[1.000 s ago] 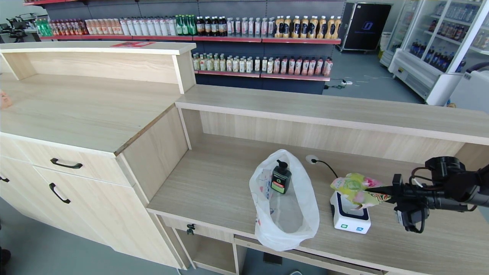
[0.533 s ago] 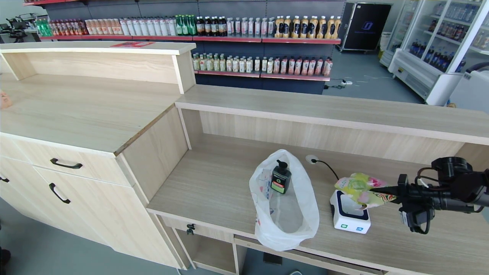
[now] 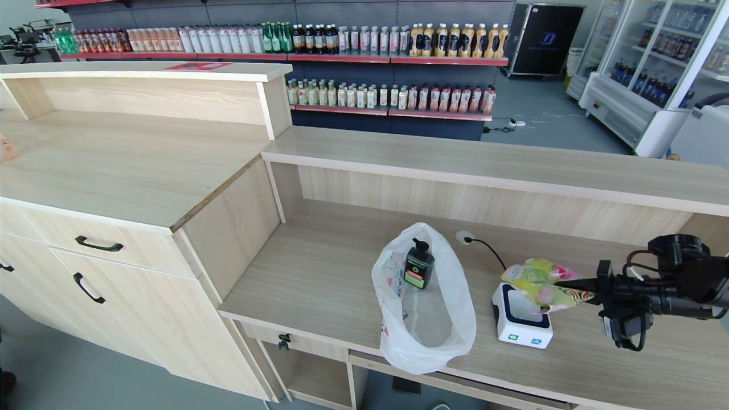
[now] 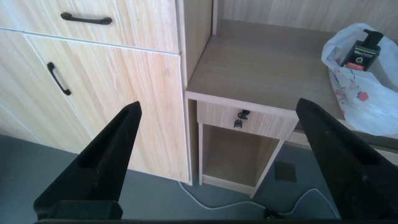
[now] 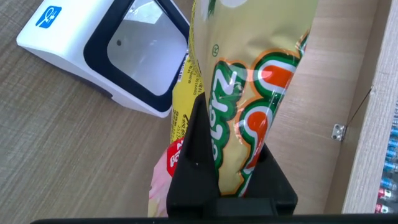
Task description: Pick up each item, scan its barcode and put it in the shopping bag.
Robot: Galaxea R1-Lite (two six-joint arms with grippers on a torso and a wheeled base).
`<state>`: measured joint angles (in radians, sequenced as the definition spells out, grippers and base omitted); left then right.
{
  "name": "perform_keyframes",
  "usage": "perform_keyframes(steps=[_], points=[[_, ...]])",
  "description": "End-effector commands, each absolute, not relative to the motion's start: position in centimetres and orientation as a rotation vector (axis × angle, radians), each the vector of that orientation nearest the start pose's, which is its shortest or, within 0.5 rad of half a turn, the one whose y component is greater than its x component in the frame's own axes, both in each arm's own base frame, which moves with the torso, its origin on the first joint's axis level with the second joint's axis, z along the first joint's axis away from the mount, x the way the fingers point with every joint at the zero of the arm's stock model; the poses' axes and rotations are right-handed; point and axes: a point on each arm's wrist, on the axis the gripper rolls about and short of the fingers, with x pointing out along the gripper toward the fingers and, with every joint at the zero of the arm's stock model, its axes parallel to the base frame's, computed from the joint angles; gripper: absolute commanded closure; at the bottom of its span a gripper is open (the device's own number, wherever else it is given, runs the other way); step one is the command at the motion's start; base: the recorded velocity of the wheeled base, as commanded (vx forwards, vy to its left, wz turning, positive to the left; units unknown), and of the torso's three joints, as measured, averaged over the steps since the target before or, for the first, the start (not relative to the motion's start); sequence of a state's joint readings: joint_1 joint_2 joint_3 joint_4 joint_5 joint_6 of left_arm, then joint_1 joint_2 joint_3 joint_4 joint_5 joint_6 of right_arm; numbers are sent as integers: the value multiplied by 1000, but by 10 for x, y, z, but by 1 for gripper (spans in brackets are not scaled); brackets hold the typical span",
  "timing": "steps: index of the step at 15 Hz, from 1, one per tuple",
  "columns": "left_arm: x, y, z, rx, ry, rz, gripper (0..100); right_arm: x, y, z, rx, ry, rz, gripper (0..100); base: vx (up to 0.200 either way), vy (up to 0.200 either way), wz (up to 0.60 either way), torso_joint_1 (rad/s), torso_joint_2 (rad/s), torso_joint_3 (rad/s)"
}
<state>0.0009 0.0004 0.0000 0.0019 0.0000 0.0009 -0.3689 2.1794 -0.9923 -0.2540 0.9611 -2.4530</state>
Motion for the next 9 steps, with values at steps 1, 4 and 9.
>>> perform_keyframes(steps=[1,4,9], points=[[-23,0,75,2,2,2,0,343,-113,39,-1683,-299,995,100,0,0,0,0,0,0],[-23,0,75,0,2,2,0,345,-111,37,-1677,-302,1005,100,0,0,0,0,0,0],[-23,0,75,2,2,2,0,346,-103,37,-1676,-318,1022,100,0,0,0,0,0,0]])
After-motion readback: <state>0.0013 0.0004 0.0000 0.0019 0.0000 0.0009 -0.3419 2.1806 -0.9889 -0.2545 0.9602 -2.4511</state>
